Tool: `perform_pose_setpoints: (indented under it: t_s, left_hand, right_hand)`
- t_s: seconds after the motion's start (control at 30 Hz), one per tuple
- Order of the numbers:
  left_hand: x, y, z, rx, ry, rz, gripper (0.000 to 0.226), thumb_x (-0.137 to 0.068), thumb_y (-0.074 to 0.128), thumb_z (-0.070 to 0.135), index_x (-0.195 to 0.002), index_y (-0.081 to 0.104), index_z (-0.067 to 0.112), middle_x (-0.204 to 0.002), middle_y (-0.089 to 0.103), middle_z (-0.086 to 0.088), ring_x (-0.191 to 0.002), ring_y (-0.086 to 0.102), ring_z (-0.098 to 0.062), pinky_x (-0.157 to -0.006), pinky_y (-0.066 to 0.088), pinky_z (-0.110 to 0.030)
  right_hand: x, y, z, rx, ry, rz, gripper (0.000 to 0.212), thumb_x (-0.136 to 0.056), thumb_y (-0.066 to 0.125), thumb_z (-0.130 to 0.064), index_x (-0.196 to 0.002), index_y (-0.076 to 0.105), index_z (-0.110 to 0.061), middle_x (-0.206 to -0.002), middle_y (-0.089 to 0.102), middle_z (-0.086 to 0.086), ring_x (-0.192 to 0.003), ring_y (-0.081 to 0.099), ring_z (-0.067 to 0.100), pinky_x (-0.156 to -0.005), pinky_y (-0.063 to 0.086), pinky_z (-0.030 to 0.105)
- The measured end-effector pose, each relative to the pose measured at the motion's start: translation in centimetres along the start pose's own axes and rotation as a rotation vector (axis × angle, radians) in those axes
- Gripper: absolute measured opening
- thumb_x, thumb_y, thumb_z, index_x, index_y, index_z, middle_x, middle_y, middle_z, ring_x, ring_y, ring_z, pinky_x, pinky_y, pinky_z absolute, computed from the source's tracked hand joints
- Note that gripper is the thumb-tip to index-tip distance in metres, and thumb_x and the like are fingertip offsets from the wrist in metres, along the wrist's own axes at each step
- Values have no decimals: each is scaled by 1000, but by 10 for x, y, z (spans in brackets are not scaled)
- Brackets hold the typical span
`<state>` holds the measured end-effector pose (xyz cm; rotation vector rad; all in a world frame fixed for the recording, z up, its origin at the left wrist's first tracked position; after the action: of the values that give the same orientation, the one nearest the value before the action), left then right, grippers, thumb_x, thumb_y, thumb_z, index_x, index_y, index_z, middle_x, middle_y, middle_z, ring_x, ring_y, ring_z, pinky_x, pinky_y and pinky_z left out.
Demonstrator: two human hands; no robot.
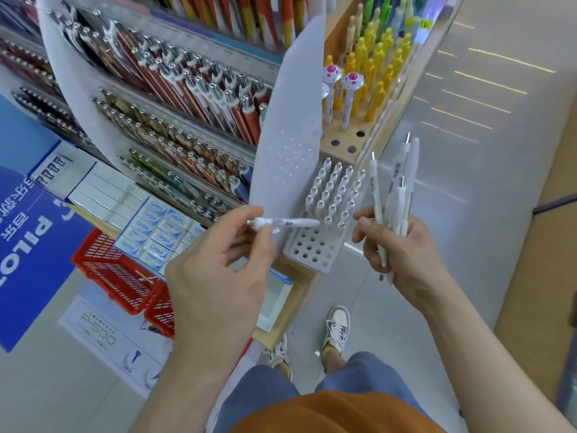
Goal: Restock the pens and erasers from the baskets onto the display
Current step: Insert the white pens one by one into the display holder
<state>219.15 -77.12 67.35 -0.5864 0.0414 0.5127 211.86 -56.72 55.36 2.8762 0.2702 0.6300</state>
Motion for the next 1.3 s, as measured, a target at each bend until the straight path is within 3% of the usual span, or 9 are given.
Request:
perform_pose_setpoints:
  t_s: [0.1, 0.17, 0.3, 0.43, 0.67, 1.0, 1.3]
  left_hand:
    - [6, 12, 5, -360, 320, -69, 14, -92, 62, 18, -103, 69, 13, -83, 67, 4, -66, 63, -11, -60, 53, -27]
    - [10, 27, -1, -424, 365, -118, 15, -93, 59, 17, -103, 67, 10, -83, 65, 1, -65, 60, -13, -59, 45, -21]
    - [11, 56, -19, -422, 350, -161, 18, -92, 56, 17, -103, 66, 7, -81, 65, -2, -64, 57, -14, -59, 40, -17]
    - [7, 74, -36, -427, 313, -175, 18, -92, 57, 18, -103, 66, 8, -80, 65, -2, -65, 59, -21, -52, 49, -31]
    - [5, 92, -51, -430, 316, -183, 12, -89, 60, 12, -98, 66, 6, -73, 63, -3, -61, 55, -16, -54, 39, -24]
    - [-3, 122, -66, -463, 317, -217, 21, -83, 67, 6, -103, 68, 9, -78, 66, -4, -60, 60, -21, -48, 46, -26]
    - [7, 108, -49, -422, 212, -261, 37, -90, 60, 15, -126, 54, 12, -100, 65, -6, -81, 61, -22, -67, 51, -32]
  right_hand:
    - [-3, -9, 0, 2, 2, 40, 5, -91, 58, -7, -91, 63, -9, -68, 60, 7, -43, 37, 17, -41, 24, 22]
    - [-4, -11, 1, -4, 9, 45, 5, -92, 58, -7, -92, 62, -7, -68, 60, 7, -43, 38, 17, -42, 25, 22]
    - [-7, -12, 7, -15, 24, 46, 5, -92, 56, -6, -93, 61, -7, -67, 59, 7, -43, 38, 16, -41, 26, 22]
    - [-8, -12, 13, -30, 51, 29, 7, -93, 55, -6, -91, 62, -9, -67, 59, 7, -44, 38, 17, -40, 27, 21]
    - [-9, -12, 18, -54, 86, 5, 6, -93, 55, -5, -93, 61, -5, -65, 57, 8, -44, 37, 16, -40, 26, 21]
    - [-10, -4, 26, -87, 114, -21, 9, -94, 55, -13, -98, 60, -6, -66, 55, 8, -46, 39, 17, -41, 28, 22]
    - [-3, 3, 21, -142, 132, -17, 19, -87, 60, -28, -88, 68, -10, -62, 35, 0, -56, 30, 14, -43, 23, 21]
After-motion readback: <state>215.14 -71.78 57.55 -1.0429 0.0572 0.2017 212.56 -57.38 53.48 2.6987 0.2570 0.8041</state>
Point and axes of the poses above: each hand's wrist, its own x-axis away from the middle knuckle, its own y-axis out of the palm, z = x × y, the point moved 6 cm from there along -x, towards the middle knuckle
